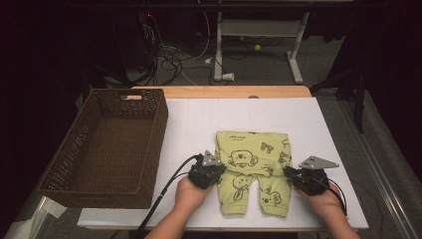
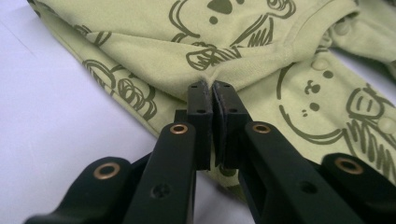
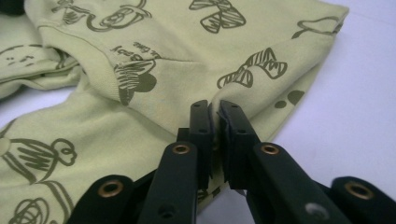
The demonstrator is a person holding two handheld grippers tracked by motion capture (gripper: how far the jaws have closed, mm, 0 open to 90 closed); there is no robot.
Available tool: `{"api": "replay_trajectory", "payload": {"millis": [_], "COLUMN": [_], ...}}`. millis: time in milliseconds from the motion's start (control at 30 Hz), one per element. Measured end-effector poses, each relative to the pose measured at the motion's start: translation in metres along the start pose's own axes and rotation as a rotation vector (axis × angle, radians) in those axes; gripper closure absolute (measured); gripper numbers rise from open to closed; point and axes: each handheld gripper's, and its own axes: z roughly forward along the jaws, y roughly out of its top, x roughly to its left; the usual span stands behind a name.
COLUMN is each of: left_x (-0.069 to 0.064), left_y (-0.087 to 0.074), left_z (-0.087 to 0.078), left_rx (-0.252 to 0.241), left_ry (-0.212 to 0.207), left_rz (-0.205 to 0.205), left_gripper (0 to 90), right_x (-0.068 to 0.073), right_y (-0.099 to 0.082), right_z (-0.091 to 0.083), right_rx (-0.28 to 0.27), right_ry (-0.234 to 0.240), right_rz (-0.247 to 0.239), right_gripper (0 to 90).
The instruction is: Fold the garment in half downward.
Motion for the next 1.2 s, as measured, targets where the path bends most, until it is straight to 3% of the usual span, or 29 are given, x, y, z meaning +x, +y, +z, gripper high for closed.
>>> {"api": "replay_trajectory", "payload": {"millis": [1200], "left_x": [0.000], "left_y": [-0.004], "left_z": [-0.007], "left_rx": [-0.075], "left_ry": [-0.027], "left_rz": [0.014], "left_gripper": [83.4], "right_x": [0.001], "right_y": [0.001], "right_z": [-0.013], "right_rx": [-0.059], "right_ry": [-0.002], "right_rz": [-0.014], "right_gripper": [88.2]}}
